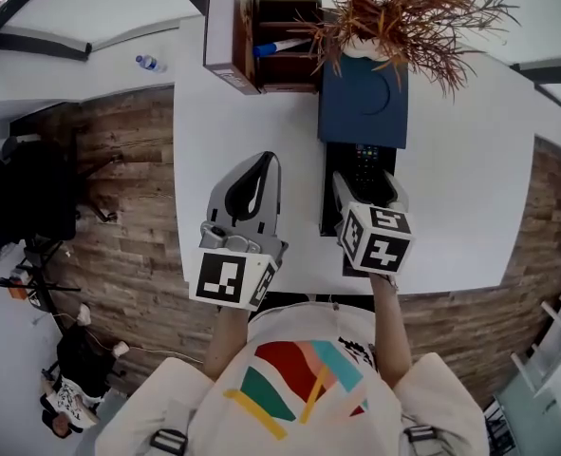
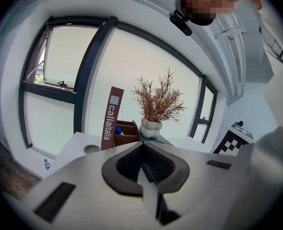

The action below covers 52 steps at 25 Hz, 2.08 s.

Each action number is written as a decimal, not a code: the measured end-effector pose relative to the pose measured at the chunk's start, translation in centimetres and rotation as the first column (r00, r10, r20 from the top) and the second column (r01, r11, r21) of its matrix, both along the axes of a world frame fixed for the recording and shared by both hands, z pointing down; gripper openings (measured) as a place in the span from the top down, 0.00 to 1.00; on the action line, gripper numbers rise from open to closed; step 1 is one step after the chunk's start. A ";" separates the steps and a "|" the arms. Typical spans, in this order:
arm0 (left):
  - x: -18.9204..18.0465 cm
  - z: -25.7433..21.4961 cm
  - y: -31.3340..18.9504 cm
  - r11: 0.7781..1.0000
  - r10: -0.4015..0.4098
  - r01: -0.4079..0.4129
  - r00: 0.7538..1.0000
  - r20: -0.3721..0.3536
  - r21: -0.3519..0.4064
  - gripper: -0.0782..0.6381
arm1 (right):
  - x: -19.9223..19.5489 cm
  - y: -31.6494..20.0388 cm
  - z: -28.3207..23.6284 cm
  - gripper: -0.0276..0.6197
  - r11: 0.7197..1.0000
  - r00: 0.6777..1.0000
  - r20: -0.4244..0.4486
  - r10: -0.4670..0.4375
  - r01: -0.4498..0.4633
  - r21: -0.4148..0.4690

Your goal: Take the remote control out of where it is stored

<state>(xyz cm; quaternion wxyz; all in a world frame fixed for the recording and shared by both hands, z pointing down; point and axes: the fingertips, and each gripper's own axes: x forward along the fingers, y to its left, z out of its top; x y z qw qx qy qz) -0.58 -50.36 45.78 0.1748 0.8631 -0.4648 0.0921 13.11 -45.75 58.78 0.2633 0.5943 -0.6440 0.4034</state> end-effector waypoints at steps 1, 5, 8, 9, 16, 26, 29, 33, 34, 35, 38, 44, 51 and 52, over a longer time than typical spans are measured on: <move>0.0 0.1 -0.1 1.000 0.000 0.000 1.000 0.000 -0.002 0.88 | -0.1 0.0 0.0 0.45 1.000 1.000 0.000 -0.006 0.006 0.000; 0.2 0.1 -0.2 1.000 0.003 -0.003 1.000 -0.003 -0.003 0.88 | -0.6 0.1 -0.3 0.45 1.000 0.999 0.044 0.000 0.000 -0.001; 0.3 0.1 -0.3 1.000 0.007 -0.007 1.000 -0.003 -0.002 0.88 | 0.0 -0.1 -0.3 0.45 1.000 1.000 0.011 0.024 -0.024 0.010; 0.3 0.1 -0.3 1.000 0.008 -0.008 1.000 -0.002 -0.003 0.88 | 0.2 -0.2 -0.1 0.45 1.000 1.000 -0.007 0.026 -0.026 0.008; 0.5 0.5 -0.2 1.000 0.014 -0.014 1.000 -0.001 -0.015 0.88 | -0.2 -0.2 1.9 0.45 0.994 0.987 -0.156 -0.044 0.027 -0.109; -0.4 0.7 -0.1 1.000 0.000 0.000 1.000 -0.002 -0.019 0.88 | -0.5 -0.8 2.8 0.46 0.983 0.984 -0.160 -0.074 0.045 -0.181; -0.6 0.6 0.0 1.000 -0.003 0.003 1.000 0.002 -0.018 0.88 | -0.8 -0.9 2.8 0.53 0.985 0.989 -0.138 -0.062 0.038 -0.167; -0.6 0.3 0.2 1.000 -0.002 0.002 1.000 0.007 -0.012 0.88 | -0.7 -0.9 2.7 0.56 0.989 0.991 -0.125 -0.046 0.028 -0.146; -0.6 0.2 0.3 1.000 -0.002 0.002 1.000 0.009 -0.010 0.88 | -0.6 -0.9 2.7 0.56 0.989 0.992 -0.116 -0.041 0.024 -0.144; -0.7 0.1 0.4 1.000 -0.002 0.002 1.000 0.010 -0.009 0.88 | -0.5 -0.9 2.6 0.56 0.989 0.994 -0.105 -0.037 0.022 -0.144; -0.7 -0.3 0.5 1.000 -0.004 0.004 1.000 0.012 0.001 0.88 | -0.4 -0.7 2.2 0.56 0.988 0.997 -0.069 -0.032 0.021 -0.152; -0.8 -1.8 1.1 0.999 -0.002 0.002 1.000 0.004 0.036 0.88 | -0.4 -0.4 0.6 0.57 0.989 0.999 -0.030 -0.025 0.020 -0.149; -1.2 -4.1 2.9 0.997 0.005 -0.004 1.000 -0.013 0.082 0.88 | -0.2 1.4 -1.2 0.57 0.988 0.998 -0.049 -0.038 0.031 -0.150; -1.4 -4.5 3.2 0.996 0.005 -0.004 1.000 -0.018 0.088 0.88 | -0.3 1.9 -1.4 0.57 0.988 0.998 -0.052 -0.041 0.033 -0.148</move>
